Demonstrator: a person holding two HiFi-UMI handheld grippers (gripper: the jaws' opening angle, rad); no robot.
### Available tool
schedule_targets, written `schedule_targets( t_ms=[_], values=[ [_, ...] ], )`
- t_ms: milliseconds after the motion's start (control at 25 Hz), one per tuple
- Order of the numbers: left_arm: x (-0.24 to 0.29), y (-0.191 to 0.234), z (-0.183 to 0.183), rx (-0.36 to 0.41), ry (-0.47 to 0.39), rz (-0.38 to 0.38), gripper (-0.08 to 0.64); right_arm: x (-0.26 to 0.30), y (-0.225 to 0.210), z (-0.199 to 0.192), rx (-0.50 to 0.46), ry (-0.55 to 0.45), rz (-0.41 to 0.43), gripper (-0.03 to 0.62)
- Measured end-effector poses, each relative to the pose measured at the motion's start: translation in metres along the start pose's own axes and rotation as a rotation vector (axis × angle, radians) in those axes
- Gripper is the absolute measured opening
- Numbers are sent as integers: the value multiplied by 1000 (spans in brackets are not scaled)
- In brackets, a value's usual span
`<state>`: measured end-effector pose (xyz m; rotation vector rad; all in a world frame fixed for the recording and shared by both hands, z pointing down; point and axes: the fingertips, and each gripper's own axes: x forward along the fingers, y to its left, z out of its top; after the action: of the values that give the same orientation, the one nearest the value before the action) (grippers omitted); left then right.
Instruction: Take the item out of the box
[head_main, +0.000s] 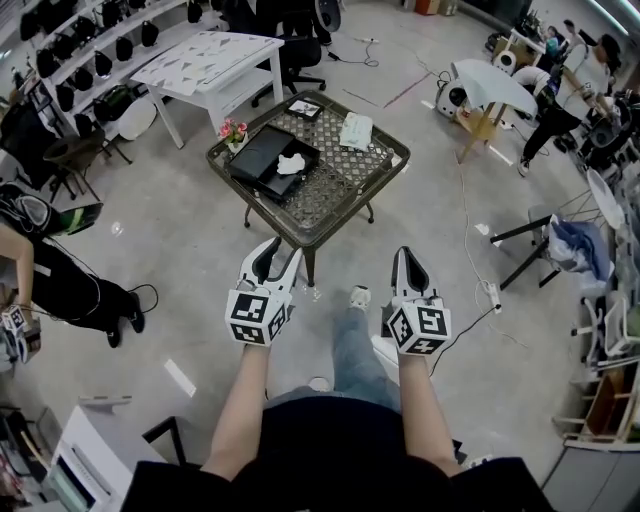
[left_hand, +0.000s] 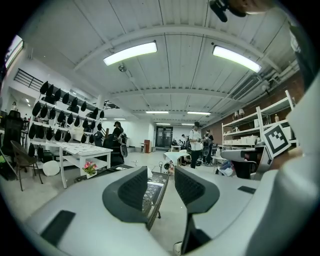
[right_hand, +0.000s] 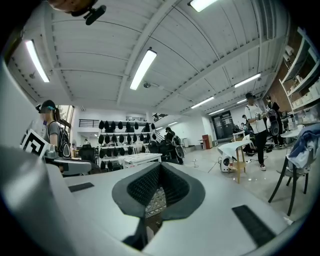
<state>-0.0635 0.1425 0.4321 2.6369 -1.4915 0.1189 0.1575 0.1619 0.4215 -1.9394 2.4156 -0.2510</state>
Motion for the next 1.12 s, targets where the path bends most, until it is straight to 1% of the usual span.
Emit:
schedule_targets(
  t_ms=[240,520,760,960,1120],
  values=[
    [55,24,-1,-5,10,24,169,60,-24,0,4,5,20,3],
    [146,63,-13,-37,48,94,170,170,-67,-5,6,49,77,3],
    [209,104,-14,-90,85,206,172,279,-79,-4,-1,128,204,2],
    [255,138,-9,-117,88,299,173,359,-72,0,-33,172,330,3],
    [277,164,-11,-143,91,377,174,411,-58,-4,-51,208,432,3]
  ],
)
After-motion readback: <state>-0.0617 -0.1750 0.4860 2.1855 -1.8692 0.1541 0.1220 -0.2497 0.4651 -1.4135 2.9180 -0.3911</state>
